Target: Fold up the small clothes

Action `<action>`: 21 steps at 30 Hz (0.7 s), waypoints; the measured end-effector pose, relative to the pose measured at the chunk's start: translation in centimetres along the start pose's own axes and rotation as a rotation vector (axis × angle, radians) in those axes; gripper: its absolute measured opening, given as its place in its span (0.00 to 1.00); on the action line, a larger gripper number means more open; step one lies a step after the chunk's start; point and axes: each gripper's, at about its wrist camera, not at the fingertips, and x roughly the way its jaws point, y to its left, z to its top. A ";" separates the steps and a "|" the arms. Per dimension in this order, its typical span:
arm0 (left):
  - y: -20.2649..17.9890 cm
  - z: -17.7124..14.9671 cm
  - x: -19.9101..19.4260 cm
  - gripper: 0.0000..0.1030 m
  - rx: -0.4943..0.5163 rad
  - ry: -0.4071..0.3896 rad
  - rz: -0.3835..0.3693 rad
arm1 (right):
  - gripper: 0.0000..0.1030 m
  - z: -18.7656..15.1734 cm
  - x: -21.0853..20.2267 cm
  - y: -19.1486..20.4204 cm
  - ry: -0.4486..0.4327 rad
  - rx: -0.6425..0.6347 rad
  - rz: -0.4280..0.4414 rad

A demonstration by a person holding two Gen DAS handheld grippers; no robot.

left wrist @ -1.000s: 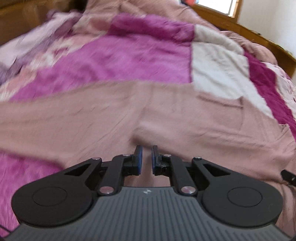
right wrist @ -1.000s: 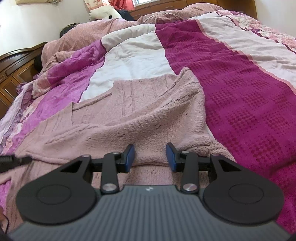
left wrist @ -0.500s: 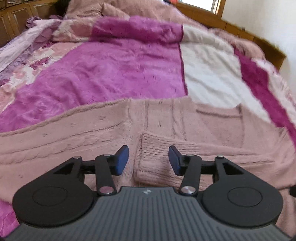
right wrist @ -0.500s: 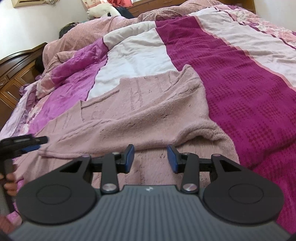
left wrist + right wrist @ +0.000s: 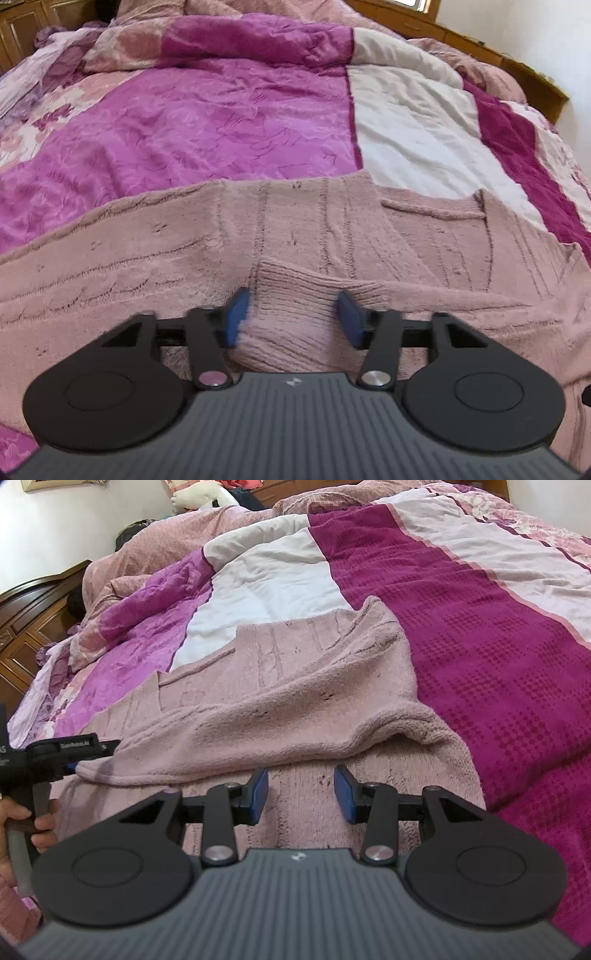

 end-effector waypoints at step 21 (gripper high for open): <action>2.4 -1.3 -4.6 0.11 -0.028 -0.048 0.129 | 0.42 1.8 -0.8 0.3 0.027 -0.061 0.055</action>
